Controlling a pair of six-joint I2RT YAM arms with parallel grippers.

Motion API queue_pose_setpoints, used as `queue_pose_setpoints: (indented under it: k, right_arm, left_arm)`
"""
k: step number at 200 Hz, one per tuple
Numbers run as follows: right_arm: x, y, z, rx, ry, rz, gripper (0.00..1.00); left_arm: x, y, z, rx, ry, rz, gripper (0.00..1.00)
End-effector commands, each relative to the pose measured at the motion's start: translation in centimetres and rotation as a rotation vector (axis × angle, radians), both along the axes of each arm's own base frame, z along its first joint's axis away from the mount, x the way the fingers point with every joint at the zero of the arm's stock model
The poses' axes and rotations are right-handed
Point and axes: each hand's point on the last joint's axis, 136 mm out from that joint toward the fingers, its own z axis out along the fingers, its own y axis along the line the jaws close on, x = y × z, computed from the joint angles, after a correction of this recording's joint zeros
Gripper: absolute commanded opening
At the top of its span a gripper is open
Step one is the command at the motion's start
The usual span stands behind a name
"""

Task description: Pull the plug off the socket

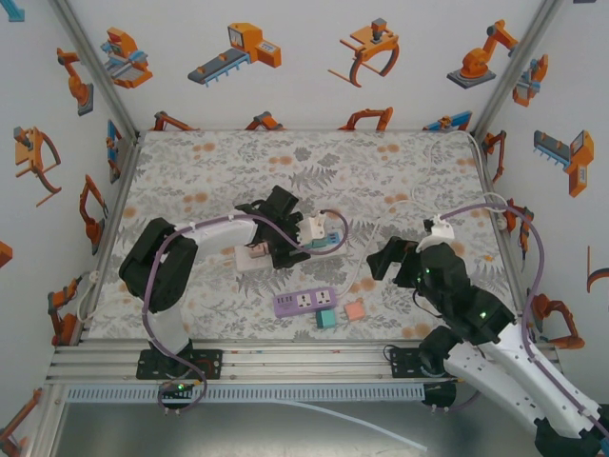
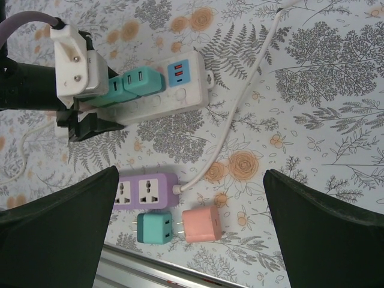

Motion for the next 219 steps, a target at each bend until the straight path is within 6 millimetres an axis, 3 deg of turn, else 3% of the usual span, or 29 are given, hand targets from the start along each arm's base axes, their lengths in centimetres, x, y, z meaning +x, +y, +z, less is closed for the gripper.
queue_pose_setpoints:
  k: [1,40,68,79,100,123,145,161,198,219]
  right_arm:
    - [0.3,-0.4,0.5,-0.038,-0.021,-0.011,0.95]
    - [0.5,-0.3,0.7,-0.054,-0.031,-0.002,0.95]
    - [0.9,-0.3,1.4,-0.081,-0.061,0.001,0.95]
    - [1.2,-0.3,1.9,-0.104,-0.087,0.007,0.96]
    - [2.0,0.2,3.0,-0.165,-0.156,0.038,0.99]
    - [2.7,2.9,4.1,-0.245,-0.247,0.194,0.99]
    - [3.4,5.4,4.3,-0.377,-0.311,0.355,0.96]
    - [4.0,6.9,4.3,-0.459,-0.355,0.455,0.95]
    - [4.9,11.1,2.4,-0.663,-0.448,0.801,0.89]
    - [6.1,12.7,1.1,-0.759,-0.463,0.95,0.85]
  left_arm:
    - [0.6,-1.1,0.5,-0.043,-0.029,0.008,0.68]
    - [1.1,-1.2,1.6,-0.054,-0.056,0.013,0.82]
    - [1.5,-1.5,3.2,-0.079,-0.083,0.02,1.0]
    - [1.4,-1.6,4.1,-0.096,-0.094,0.023,0.97]
    - [1.2,-1.9,7.4,-0.168,-0.119,0.038,0.97]
    - [0.9,-1.4,12.4,-0.27,-0.158,0.123,0.97]
    - [0.5,1.0,17.0,-0.372,-0.183,0.307,0.97]
    - [-0.1,3.7,19.1,-0.436,-0.193,0.466,0.97]
    - [-2.7,9.5,20.7,-0.614,-0.091,0.776,0.97]
    - [-2.9,13.1,19.4,-0.7,-0.007,0.988,0.97]
